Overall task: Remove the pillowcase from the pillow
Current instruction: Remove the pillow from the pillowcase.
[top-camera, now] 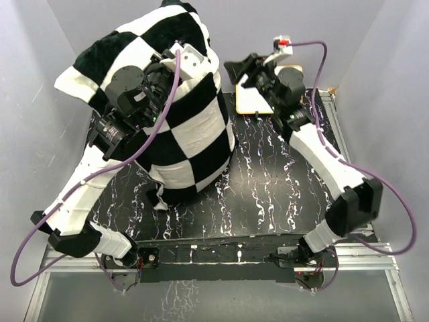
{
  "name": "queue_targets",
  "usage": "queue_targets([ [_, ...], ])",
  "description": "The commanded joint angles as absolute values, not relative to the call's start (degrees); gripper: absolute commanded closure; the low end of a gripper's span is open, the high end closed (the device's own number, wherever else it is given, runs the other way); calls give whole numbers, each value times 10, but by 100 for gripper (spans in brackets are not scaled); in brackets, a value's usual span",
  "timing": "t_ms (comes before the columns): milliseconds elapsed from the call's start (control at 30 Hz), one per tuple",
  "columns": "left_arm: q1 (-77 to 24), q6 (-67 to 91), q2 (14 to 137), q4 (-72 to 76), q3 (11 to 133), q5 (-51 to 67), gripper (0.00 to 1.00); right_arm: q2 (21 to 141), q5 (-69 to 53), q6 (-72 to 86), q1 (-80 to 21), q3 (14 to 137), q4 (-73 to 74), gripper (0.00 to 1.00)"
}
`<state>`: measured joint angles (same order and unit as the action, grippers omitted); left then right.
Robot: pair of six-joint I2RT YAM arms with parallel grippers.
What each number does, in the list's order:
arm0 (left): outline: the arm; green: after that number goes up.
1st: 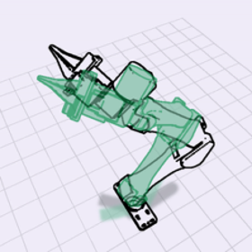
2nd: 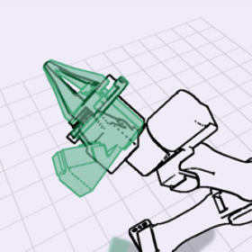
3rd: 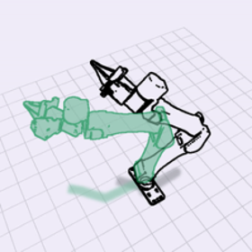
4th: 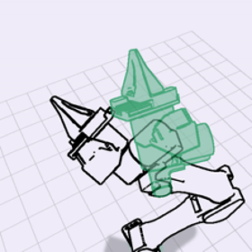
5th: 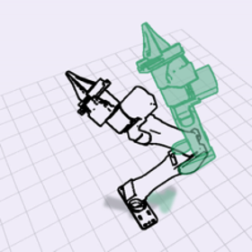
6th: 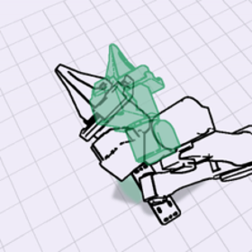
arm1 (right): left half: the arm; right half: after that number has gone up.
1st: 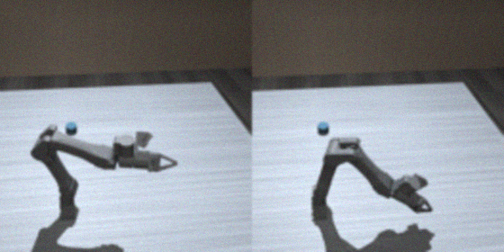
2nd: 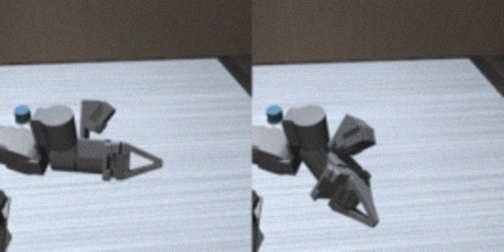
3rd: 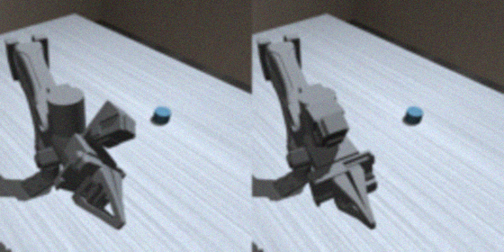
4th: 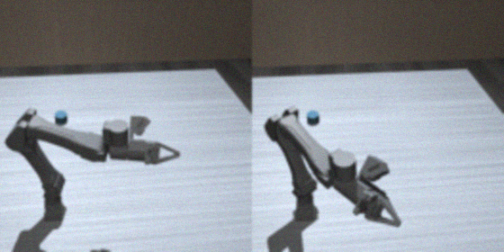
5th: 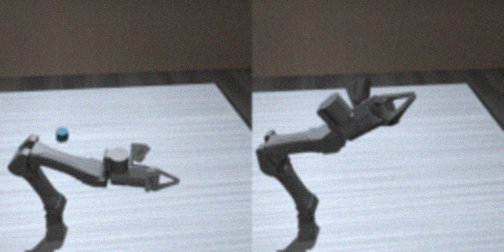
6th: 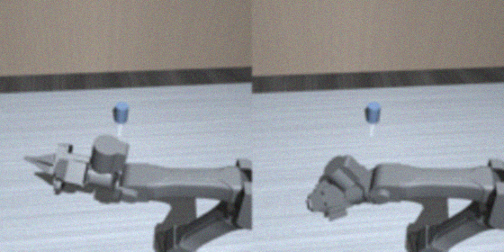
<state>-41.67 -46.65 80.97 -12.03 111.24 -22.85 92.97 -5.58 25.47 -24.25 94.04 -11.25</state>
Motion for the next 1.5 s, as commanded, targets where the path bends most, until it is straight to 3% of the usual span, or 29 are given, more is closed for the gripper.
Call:
queue_targets([
  [0, -428, -393, 754, -117, 1061, -204, 100, 819, -50, 234, -243, 797, -152, 35],
  [167, -428, -358, 732, -149, 1011, -163, 100, 700, -29, 246, -262, 695, -132, 28],
  [333, -429, -325, 748, -164, 1039, -125, 100, 660, -61, 290, -281, 682, -130, 24],
  [733, -428, -272, 808, -208, 1145, 14, 100, 762, -55, 201, -375, 884, -64, 20],
  [967, -428, -270, 803, -196, 1139, 31, 100, 763, -138, 66, -375, 869, -79, 17],
  [1233, -428, -216, 787, -214, 1117, 45, 100, 819, -209, 8, -374, 958, -12, 16],
  [1467, -428, -188, 791, -235, 1126, 61, 100, 838, -239, 44, -373, 925, -40, 25],
])
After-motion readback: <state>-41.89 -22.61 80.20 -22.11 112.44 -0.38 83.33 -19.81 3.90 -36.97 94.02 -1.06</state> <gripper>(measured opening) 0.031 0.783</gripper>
